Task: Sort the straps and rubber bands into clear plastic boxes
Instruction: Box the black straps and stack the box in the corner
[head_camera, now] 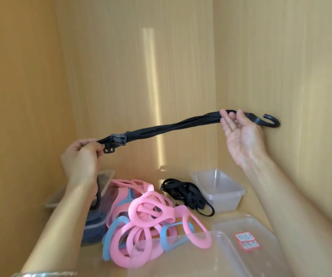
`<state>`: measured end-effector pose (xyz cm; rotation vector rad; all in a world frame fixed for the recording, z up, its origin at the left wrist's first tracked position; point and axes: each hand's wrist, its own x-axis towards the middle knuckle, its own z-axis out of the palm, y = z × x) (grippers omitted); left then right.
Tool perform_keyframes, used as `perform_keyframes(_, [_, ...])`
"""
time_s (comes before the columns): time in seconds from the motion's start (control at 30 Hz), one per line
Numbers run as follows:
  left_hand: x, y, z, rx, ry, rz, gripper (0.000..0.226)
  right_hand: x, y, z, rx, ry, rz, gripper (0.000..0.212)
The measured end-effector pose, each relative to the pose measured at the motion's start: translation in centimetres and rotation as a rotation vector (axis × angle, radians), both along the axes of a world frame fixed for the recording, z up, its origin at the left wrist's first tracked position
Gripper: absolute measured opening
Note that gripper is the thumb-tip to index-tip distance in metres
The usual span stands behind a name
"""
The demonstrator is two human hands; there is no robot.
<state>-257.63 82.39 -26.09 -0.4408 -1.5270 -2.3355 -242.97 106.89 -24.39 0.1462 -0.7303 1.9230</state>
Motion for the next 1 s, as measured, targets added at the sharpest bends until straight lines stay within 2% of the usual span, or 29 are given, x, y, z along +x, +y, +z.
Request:
perform_keyframes(0.07, [-0.2, -0.4, -0.1, -0.049, 0.019, -0.006, 0.023, 0.2, -0.3, 0.2, 0.007, 0.008, -0.004, 0.012])
perform_keyframes(0.1, [0.0, -0.4, -0.1, -0.154, 0.061, -0.024, 0.023, 0.4, -0.4, 0.4, 0.018, 0.019, -0.006, 0.012])
perform_keyframes(0.17, [0.9, 0.1, -0.3, -0.503, 0.172, -0.155, 0.022, 0.8, -0.6, 0.6, 0.089, 0.004, -0.025, 0.012])
perform_keyframes(0.23, [2.0, 0.5, -0.5, -0.847, 0.216, -0.413, 0.017, 1.0, -1.2, 0.6, 0.232, -0.103, -0.040, 0.011])
perform_keyframes(0.3, [2.8, 1.0, -0.8, -1.026, 0.173, -0.614, 0.010, 1.0, -1.8, 0.4, 0.388, -0.276, -0.030, 0.012])
perform_keyframes(0.4, [2.7, 1.5, -1.3, -1.119, 0.228, -0.649, 0.014, 0.6, -2.3, -0.1, 0.529, -0.448, 0.028, 0.012])
perform_keyframes(0.5, [2.5, 1.4, -1.4, -1.213, 0.289, -0.587, 0.037, 0.4, -1.7, -0.2, 0.493, -0.426, -0.051, 0.007])
perform_keyframes(0.57, [2.7, 1.2, -1.4, -1.387, 0.288, -0.634, 0.038, 0.5, -0.9, -0.2, 0.411, -0.374, -0.157, 0.004])
perform_keyframes(0.63, [2.8, 1.1, -1.6, -1.547, 0.208, -0.765, 0.031, 0.7, -0.1, -0.3, 0.316, -0.314, -0.222, 0.006])
perform_keyframes(0.8, [2.8, 1.4, -1.6, -1.701, -0.026, -0.929, 0.023, 0.8, 0.4, 0.0, 0.251, -0.227, -0.195, 0.009])
perform_keyframes(1.0, [2.1, 1.4, -2.5, -1.804, -0.178, -0.861, 0.020, 0.7, 0.4, 1.0, 0.200, -0.103, -0.244, 0.009])
